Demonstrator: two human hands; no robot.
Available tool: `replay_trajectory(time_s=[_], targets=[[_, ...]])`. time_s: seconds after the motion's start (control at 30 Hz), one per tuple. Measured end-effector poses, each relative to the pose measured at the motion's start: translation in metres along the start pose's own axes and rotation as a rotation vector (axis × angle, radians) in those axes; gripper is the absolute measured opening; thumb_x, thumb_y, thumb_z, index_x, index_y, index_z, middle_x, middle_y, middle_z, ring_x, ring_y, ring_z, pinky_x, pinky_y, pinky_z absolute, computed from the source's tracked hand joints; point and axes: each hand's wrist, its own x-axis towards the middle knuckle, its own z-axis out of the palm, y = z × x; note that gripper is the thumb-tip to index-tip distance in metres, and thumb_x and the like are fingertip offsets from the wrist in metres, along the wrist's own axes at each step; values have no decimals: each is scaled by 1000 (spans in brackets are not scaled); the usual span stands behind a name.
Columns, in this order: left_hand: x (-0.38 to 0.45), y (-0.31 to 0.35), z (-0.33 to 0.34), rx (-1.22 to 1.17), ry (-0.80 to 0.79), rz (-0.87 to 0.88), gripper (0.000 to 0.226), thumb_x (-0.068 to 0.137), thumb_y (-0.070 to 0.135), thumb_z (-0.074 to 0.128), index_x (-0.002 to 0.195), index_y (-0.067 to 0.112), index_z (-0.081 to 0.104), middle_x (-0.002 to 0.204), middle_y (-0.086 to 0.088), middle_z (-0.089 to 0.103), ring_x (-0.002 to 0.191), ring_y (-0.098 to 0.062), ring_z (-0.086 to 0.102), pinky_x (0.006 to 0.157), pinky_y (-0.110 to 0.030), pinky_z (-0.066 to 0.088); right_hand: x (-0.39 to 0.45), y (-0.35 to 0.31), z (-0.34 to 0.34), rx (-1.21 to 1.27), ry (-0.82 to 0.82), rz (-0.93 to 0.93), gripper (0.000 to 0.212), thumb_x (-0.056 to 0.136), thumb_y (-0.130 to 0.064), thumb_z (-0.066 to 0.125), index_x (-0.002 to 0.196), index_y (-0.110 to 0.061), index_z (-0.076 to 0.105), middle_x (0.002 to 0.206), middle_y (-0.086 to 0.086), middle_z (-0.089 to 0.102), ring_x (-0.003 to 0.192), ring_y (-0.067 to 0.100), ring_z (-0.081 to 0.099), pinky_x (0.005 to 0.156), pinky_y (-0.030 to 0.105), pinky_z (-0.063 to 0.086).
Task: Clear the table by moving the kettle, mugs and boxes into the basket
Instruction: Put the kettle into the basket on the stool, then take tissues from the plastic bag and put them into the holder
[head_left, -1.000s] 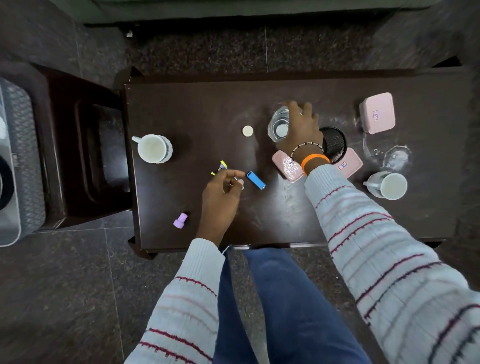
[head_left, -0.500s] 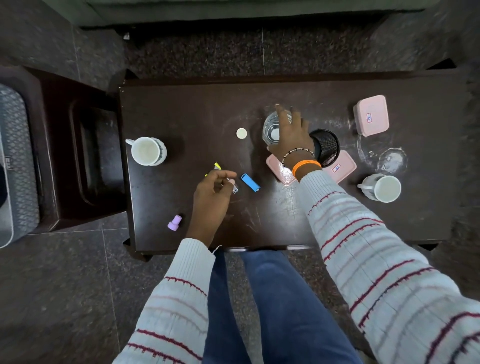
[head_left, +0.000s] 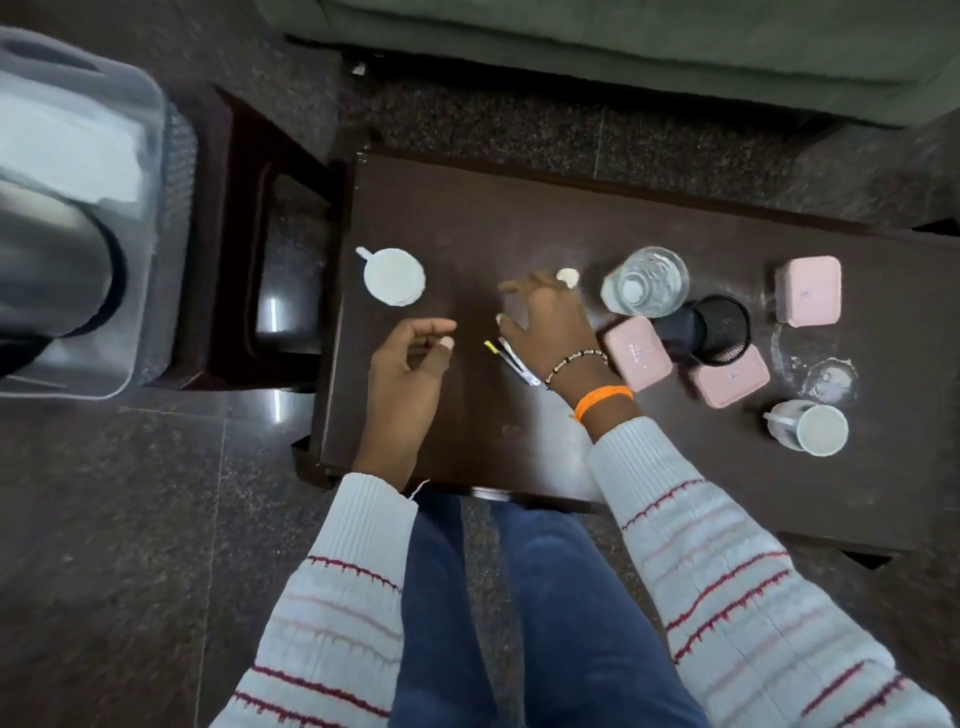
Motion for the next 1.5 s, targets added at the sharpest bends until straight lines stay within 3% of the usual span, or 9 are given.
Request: replay_trajectory(time_s=[0.3,0.4,0.57,0.93,1.07,1.17,1.3,1.43,1.5], targets=[[13,-10,-142,-238,293,-50,24,91,9,53,87,30,64,80,7,59,70,-4,52,74,-19,47,1,-151,51,123,-91,-248,27,83,-7,58,109,-7,64,112,12,63,102,27,61,94,35,46],[21,-10,-184,-271,346,-57,24,91,9,53,86,31,64,80,9,59,70,-2,52,74,-18,46,9,-196,68,123,-85,-307,24,83,-8,59,106,-9,65,107,9,64,96,23,63,93,28,35],[44,-11,-233,-302,348,-68,22,91,9,51,88,28,63,84,4,58,73,-8,51,77,-21,47,35,-268,94,119,-31,-423,26,84,-6,54,108,-6,64,108,13,62,101,27,61,91,36,47],[79,-34,-292,-320,395,-82,26,90,7,52,88,31,61,92,2,56,85,-13,53,78,-22,47,138,-337,179,-546,-227,-412,44,95,-8,32,139,-9,36,156,13,15,141,33,21,116,42,22],[85,-45,-305,-327,380,-92,26,91,9,53,85,33,62,87,6,57,79,-9,53,72,-17,48,161,-338,201,-704,-274,-380,43,94,-11,38,137,-12,40,159,11,-1,145,35,8,117,48,16],[87,-51,-312,-324,364,-111,26,91,11,54,84,34,62,86,7,57,83,-11,54,81,-27,48,173,-342,210,-726,-296,-341,48,94,-9,37,141,-12,34,159,11,2,146,32,9,116,47,15],[85,-53,-319,-349,354,-141,24,91,10,54,85,32,64,86,7,57,87,-13,54,91,-34,48,174,-348,203,-504,-180,-339,48,87,-2,43,134,-9,44,149,11,32,140,27,28,115,48,18],[85,-43,-316,-345,312,-128,24,92,13,52,85,34,64,95,6,59,94,-15,54,90,-30,47,150,-354,168,123,181,-333,34,81,4,49,110,0,66,117,17,65,110,29,60,99,23,38],[87,-36,-312,-344,299,-100,25,91,12,52,85,33,64,99,2,59,92,-14,54,84,-23,46,131,-357,148,439,323,-241,26,81,3,56,103,0,70,102,16,71,88,23,65,88,22,45]])
